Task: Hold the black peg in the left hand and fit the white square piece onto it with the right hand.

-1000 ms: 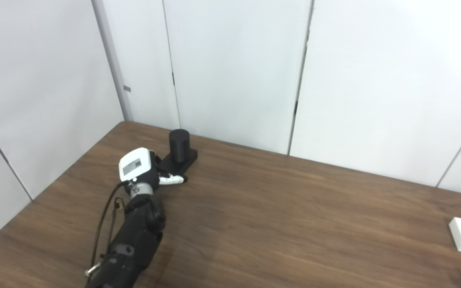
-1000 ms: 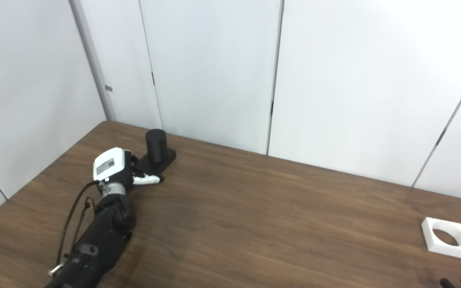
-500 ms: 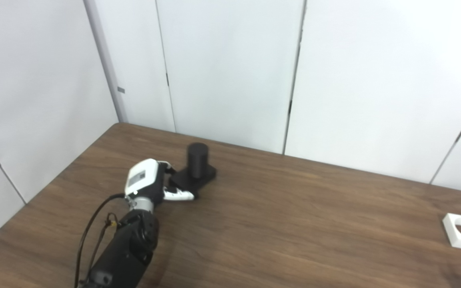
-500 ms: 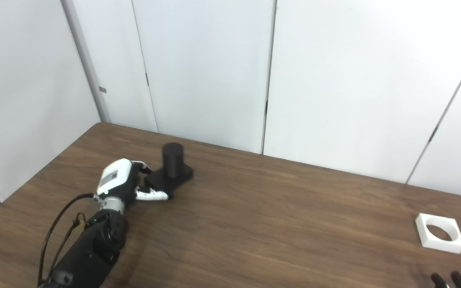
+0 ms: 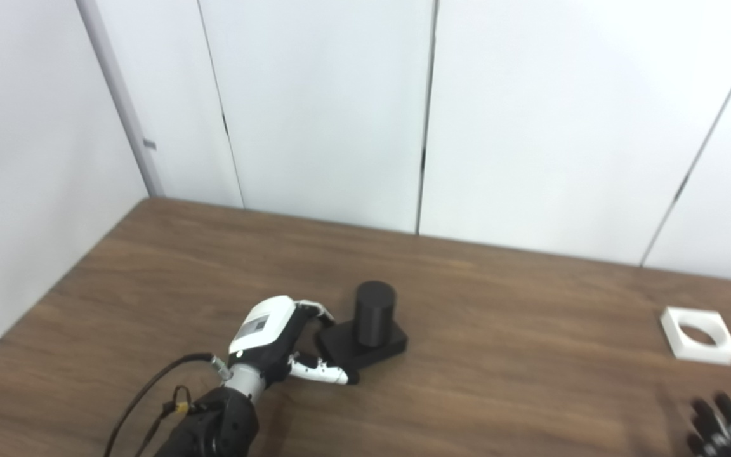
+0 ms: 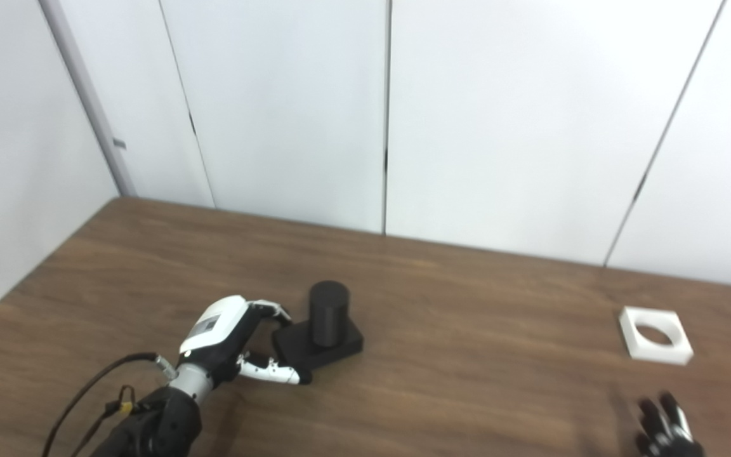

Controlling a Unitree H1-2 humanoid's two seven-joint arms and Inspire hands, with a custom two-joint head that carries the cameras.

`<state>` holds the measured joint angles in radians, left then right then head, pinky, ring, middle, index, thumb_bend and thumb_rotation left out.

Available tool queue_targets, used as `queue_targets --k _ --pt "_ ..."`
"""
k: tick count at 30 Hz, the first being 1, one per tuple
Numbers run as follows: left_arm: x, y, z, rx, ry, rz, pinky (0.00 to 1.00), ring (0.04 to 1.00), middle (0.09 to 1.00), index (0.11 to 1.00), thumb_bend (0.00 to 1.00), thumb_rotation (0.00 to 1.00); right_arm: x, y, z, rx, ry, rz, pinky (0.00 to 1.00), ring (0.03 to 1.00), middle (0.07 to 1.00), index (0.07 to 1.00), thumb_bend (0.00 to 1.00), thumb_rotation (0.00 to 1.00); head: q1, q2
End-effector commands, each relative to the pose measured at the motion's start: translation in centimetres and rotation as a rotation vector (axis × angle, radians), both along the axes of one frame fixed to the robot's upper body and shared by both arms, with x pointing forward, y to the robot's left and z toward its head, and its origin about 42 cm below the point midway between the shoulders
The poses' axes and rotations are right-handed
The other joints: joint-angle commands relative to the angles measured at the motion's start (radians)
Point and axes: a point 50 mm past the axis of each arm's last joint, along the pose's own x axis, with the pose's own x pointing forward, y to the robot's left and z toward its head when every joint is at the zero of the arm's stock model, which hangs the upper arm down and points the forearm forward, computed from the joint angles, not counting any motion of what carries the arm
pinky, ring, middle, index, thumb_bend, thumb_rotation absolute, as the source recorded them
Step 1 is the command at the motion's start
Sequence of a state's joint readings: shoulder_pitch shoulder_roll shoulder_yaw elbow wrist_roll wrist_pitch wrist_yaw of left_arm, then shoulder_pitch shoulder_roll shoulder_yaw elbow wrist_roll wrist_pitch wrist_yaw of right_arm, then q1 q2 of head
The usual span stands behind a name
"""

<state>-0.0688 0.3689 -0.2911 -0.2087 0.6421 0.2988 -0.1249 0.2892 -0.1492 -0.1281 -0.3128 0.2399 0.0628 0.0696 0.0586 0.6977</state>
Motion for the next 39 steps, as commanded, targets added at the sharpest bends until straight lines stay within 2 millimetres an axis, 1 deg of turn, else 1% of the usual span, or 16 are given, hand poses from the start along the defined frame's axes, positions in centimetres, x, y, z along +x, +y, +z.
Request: queue_targets --k 1,6,9,10,14,18,21,24,28,31,32,34,36,37,39 --pt "-0.8 -1.2 0.1 -0.034 0.036 -0.118 0.82 0.852 0.785 0.490 0.51 0.05 0.1 1.3 0.6 0.015 -0.012 0.031 1.00 1.000 0.962 1.000 0.56 1.00 -0.005 0.004" --pt "-1.5 -2.0 -0.7 -0.090 0.110 -0.233 0.79 0.850 0.787 0.488 0.51 0.05 0.2 2.1 0.8 -0.015 -0.002 0.025 1.00 1.000 0.937 1.000 0.59 1.00 -0.069 0.048" --pt "-2.0 -2.3 -0.9 -0.076 0.125 -0.296 0.81 0.858 0.795 0.488 0.51 0.05 0.4 2.7 1.0 -0.023 0.004 0.014 1.00 0.994 0.907 1.000 0.58 0.99 -0.108 0.075" --pt "-2.2 -2.5 -0.9 -0.068 0.128 -0.317 0.83 0.860 0.795 0.488 0.51 0.05 0.4 2.8 1.1 -0.023 0.007 0.010 1.00 0.987 0.897 1.000 0.58 0.99 -0.108 0.075" --pt "-3.0 -3.0 -1.3 -0.043 0.132 -0.390 0.85 0.872 0.795 0.488 0.51 0.05 0.7 3.2 1.3 -0.040 0.006 0.007 1.00 0.966 0.887 1.000 0.60 0.99 -0.139 0.098" --pt "-3.9 -3.7 -1.8 -0.047 0.126 -0.464 0.88 0.867 0.787 0.489 0.51 0.05 0.8 3.5 1.7 -0.063 0.022 0.000 1.00 0.969 0.888 1.000 0.60 1.00 -0.157 0.117" --pt "-4.6 -4.2 -2.4 -0.072 0.108 -0.491 0.89 0.846 0.766 0.488 0.51 0.05 0.9 3.6 1.9 -0.056 0.025 0.004 1.00 0.980 0.888 1.000 0.59 1.00 -0.166 0.129" --pt "-5.1 -4.5 -2.9 -0.083 0.105 -0.512 0.90 0.839 0.760 0.488 0.52 0.05 1.0 3.7 2.0 -0.060 0.031 0.008 1.00 0.981 0.893 1.000 0.60 1.00 -0.173 0.141" --pt "-5.6 -4.7 -3.4 -0.074 0.106 -0.539 0.90 0.830 0.753 0.488 0.52 0.05 1.0 3.8 2.1 -0.040 0.032 0.004 1.00 0.990 0.899 1.000 0.63 1.00 -0.176 0.144" --pt "-5.8 -4.8 -3.7 -0.051 0.113 -0.536 0.90 0.841 0.762 0.488 0.52 0.05 1.0 3.8 2.2 -0.048 0.038 0.005 1.00 0.987 0.892 1.000 0.63 1.00 -0.179 0.144" --pt "-5.9 -4.9 -3.8 -0.046 0.112 -0.530 0.91 0.845 0.768 0.488 0.51 0.05 1.0 3.8 2.2 -0.050 0.041 0.003 1.00 0.987 0.891 1.000 0.63 1.00 -0.190 0.143" --pt "-6.0 -4.9 -4.0 -0.033 0.106 -0.513 0.91 0.849 0.774 0.488 0.51 0.05 0.9 3.8 2.2 -0.047 0.039 0.003 1.00 0.988 0.891 1.000 0.62 1.00 -0.190 0.143" --pt "-6.1 -4.9 -4.3 -0.015 0.098 -0.503 0.90 0.850 0.776 0.488 0.51 0.05 0.8 3.8 2.2 -0.042 0.036 0.004 1.00 0.982 0.887 1.000 0.61 1.00 -0.218 0.135" --pt "-6.2 -4.9 -4.3 -0.010 0.095 -0.501 0.91 0.852 0.777 0.488 0.51 0.05 0.8 3.8 2.2 -0.040 0.036 0.005 1.00 0.983 0.887 1.000 0.62 1.00 -0.218 0.135" --pt "-6.3 -4.8 -4.6 0.018 0.082 -0.506 0.91 0.854 0.780 0.488 0.51 0.05 0.6 4.0 2.2 -0.025 0.033 0.001 1.00 0.975 0.885 1.000 0.62 1.00 -0.252 0.127"
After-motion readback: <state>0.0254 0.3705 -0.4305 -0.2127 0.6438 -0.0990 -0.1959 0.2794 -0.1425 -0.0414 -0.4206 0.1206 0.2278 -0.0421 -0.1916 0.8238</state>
